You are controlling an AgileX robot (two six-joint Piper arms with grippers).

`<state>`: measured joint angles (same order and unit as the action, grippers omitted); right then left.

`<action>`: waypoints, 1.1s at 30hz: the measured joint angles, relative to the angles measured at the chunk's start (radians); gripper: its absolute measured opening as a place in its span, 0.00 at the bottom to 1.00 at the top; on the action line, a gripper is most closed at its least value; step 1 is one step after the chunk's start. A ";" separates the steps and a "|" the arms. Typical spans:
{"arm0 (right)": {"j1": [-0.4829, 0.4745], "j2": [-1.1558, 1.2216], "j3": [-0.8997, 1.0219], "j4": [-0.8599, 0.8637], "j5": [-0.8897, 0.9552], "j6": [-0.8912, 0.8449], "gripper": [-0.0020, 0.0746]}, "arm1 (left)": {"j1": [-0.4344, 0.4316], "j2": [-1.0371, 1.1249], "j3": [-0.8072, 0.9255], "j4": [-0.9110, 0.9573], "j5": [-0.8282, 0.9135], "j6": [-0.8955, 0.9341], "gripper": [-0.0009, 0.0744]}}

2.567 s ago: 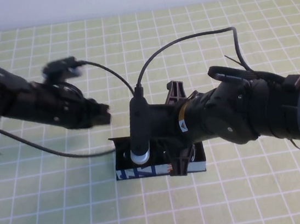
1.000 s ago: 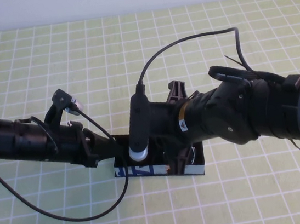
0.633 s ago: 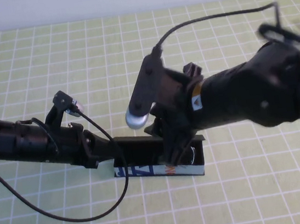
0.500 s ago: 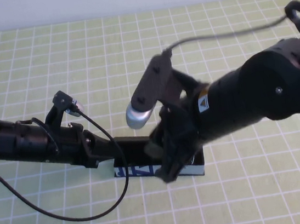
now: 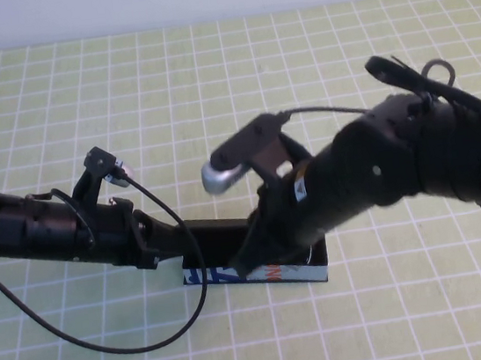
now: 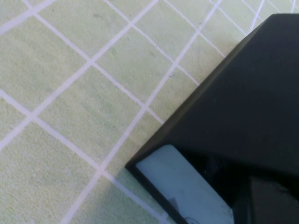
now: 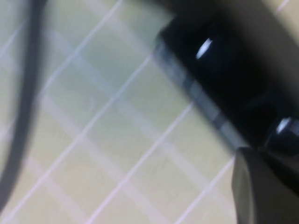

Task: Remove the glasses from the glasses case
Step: Pick up the glasses from the glasses case

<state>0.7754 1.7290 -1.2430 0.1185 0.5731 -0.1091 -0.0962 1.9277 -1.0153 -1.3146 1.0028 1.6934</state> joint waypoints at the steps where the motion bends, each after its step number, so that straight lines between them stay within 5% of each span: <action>1: -0.010 0.011 -0.017 0.000 -0.009 0.007 0.01 | 0.000 0.000 0.000 0.002 -0.002 0.000 0.01; 10: -0.106 0.119 -0.168 0.018 -0.010 0.021 0.01 | 0.000 0.000 0.000 0.017 -0.002 -0.011 0.01; 23: -0.071 0.037 -0.239 0.205 0.363 -0.133 0.01 | 0.000 0.000 0.000 -0.010 -0.008 -0.069 0.01; 33: -0.062 0.096 -0.152 0.149 0.231 -0.081 0.01 | 0.000 0.000 0.000 -0.010 -0.008 -0.083 0.01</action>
<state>0.7132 1.8252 -1.3952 0.2672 0.8043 -0.1905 -0.0962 1.9277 -1.0153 -1.3250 0.9945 1.6100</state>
